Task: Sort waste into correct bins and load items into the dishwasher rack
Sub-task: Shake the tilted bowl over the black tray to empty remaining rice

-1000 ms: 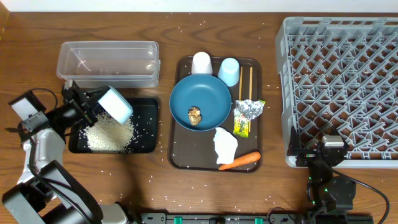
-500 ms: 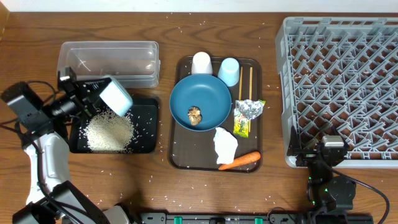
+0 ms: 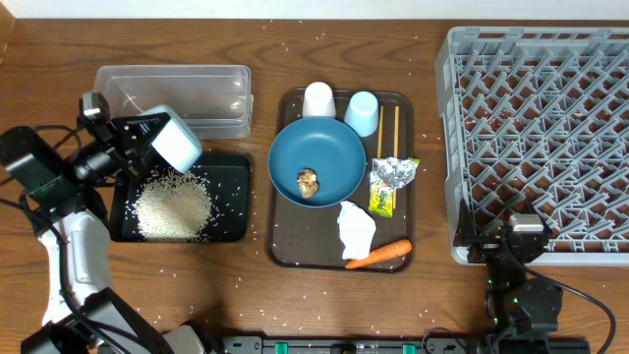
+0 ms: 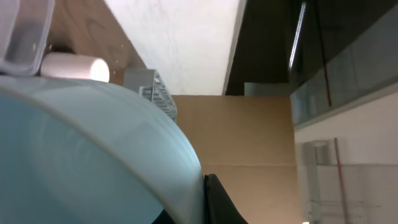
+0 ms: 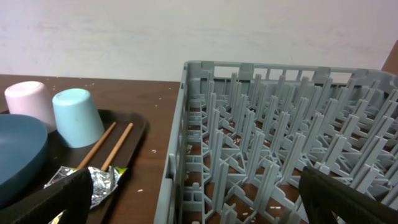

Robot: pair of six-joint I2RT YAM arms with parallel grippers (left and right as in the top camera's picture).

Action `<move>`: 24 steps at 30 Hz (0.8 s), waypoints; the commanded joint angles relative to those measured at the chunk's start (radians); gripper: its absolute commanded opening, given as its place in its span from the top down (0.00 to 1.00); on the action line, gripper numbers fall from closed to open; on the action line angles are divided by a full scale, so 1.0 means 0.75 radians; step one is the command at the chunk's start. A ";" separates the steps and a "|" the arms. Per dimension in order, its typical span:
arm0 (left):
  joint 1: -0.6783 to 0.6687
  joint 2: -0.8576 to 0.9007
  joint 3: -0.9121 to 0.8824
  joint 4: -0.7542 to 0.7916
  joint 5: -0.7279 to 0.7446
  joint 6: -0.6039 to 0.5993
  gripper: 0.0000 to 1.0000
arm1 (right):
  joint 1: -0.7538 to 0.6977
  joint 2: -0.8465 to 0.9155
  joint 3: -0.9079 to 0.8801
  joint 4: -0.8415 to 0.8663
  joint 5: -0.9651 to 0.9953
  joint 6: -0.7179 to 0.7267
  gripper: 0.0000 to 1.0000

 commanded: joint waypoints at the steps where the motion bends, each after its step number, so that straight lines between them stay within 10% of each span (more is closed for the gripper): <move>1: 0.001 -0.013 0.013 0.074 0.036 0.080 0.94 | 0.006 -0.008 -0.002 -0.006 0.003 -0.011 0.01; 14: -0.049 -0.078 0.013 0.165 0.035 -0.214 0.94 | 0.006 -0.008 -0.002 -0.006 0.003 -0.011 0.01; 24: -0.244 -0.381 0.013 0.609 0.035 -0.336 0.94 | 0.006 -0.008 -0.002 -0.006 0.003 -0.011 0.01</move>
